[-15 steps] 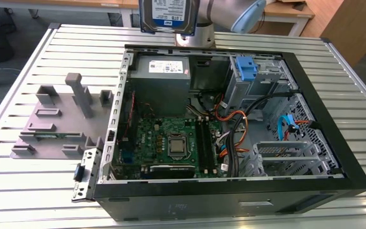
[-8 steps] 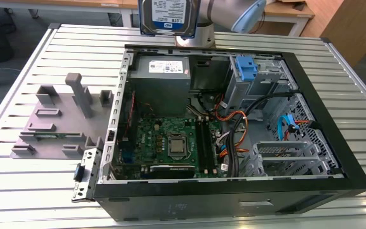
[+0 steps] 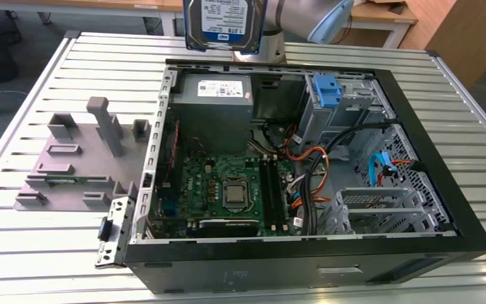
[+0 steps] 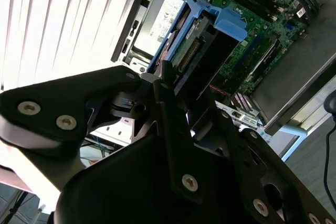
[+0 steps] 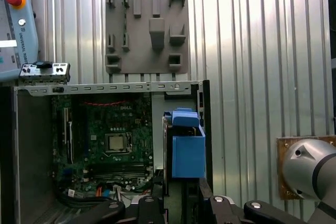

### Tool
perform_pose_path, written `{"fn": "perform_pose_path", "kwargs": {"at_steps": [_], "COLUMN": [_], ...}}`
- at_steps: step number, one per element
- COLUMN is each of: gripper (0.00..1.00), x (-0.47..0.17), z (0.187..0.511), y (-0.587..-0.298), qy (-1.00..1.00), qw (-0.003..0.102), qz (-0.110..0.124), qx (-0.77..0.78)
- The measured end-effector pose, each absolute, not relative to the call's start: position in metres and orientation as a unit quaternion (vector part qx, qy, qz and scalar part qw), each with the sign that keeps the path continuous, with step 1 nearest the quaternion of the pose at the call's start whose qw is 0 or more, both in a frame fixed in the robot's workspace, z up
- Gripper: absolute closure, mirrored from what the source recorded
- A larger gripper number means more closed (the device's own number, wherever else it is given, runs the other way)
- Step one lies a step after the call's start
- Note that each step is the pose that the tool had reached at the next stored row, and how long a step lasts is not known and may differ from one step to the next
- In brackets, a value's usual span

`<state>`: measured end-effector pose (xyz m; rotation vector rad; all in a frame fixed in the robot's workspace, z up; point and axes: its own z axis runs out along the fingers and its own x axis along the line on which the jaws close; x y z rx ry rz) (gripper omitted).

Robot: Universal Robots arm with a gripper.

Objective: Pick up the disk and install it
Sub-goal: 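Pick up the disk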

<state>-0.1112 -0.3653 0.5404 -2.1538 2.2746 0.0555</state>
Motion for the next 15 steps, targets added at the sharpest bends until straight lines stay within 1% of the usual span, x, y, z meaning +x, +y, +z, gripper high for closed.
{"fn": "perform_pose_path", "kwargs": {"at_steps": [7, 15], "gripper": [0.65, 0.65], "x": [-0.111, -0.111], "z": [0.540, 0.540], "y": [-0.367, -0.375], "qy": [0.726, 0.725], "qw": [0.004, 0.004], "qz": [0.018, 0.018], "qx": [-0.688, -0.688]}}
